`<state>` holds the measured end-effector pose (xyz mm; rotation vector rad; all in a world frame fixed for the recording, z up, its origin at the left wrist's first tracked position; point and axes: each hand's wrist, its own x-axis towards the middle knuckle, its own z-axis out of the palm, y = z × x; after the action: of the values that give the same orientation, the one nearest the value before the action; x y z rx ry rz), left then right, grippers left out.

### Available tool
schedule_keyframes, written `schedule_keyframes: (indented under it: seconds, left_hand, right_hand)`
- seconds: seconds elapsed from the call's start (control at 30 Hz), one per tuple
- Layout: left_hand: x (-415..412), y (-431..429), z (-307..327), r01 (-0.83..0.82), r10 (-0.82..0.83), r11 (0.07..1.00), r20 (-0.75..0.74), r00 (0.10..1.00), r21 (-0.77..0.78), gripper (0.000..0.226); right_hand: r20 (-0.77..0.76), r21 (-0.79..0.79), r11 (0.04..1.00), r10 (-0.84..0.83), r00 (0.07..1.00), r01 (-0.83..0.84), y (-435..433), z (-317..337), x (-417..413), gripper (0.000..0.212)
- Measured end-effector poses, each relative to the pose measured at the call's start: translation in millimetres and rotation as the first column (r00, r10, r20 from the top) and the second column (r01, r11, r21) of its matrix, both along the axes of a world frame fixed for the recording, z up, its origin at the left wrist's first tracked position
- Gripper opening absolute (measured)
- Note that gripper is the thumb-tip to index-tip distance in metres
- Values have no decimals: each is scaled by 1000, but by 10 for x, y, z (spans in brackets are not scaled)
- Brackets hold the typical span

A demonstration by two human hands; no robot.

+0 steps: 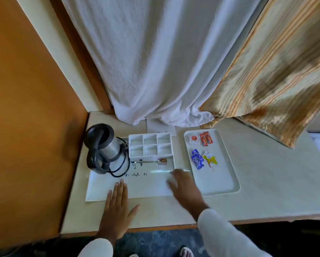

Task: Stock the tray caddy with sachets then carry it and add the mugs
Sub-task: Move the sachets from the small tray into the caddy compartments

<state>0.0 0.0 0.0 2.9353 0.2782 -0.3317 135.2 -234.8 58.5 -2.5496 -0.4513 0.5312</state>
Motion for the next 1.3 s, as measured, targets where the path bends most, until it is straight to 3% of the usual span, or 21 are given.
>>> schedule_keyframes:
  seconds: [0.1,0.17,0.4,0.57,0.8,0.9,1.07,1.3]
  left_hand:
    - [-11,19,14,0,-1,1000,12,1000,23,96]
    - [-10,14,24,21,-21,999,5,1000,50,96]
    - [-31,26,-4,51,-50,997,-19,999,57,95]
    - [-21,25,-36,45,-44,997,-18,999,66,95]
    - [-26,40,-54,48,-47,997,-18,999,63,96]
    - [-30,47,-79,43,-42,998,-17,999,52,96]
    - [-44,51,-123,36,-36,999,-1,999,33,97]
    - [-28,28,-117,25,-26,999,6,1000,41,96]
  right_hand:
    - [147,0,963,-265,953,268,-242,8,544,29]
    - [161,-98,940,-309,937,327,-423,56,911,27]
    - [19,-242,952,-190,982,189,-452,-40,1391,49]
    - [2,-312,938,-156,988,149,-388,-81,1458,28]
    - [-126,-280,938,-248,960,206,-482,100,1526,29]
    - [-115,-171,957,-254,960,233,-391,302,1653,22]
    - [-228,296,880,-312,922,371,71,620,1801,15]
    - [-219,425,766,-428,877,481,543,388,1830,12]
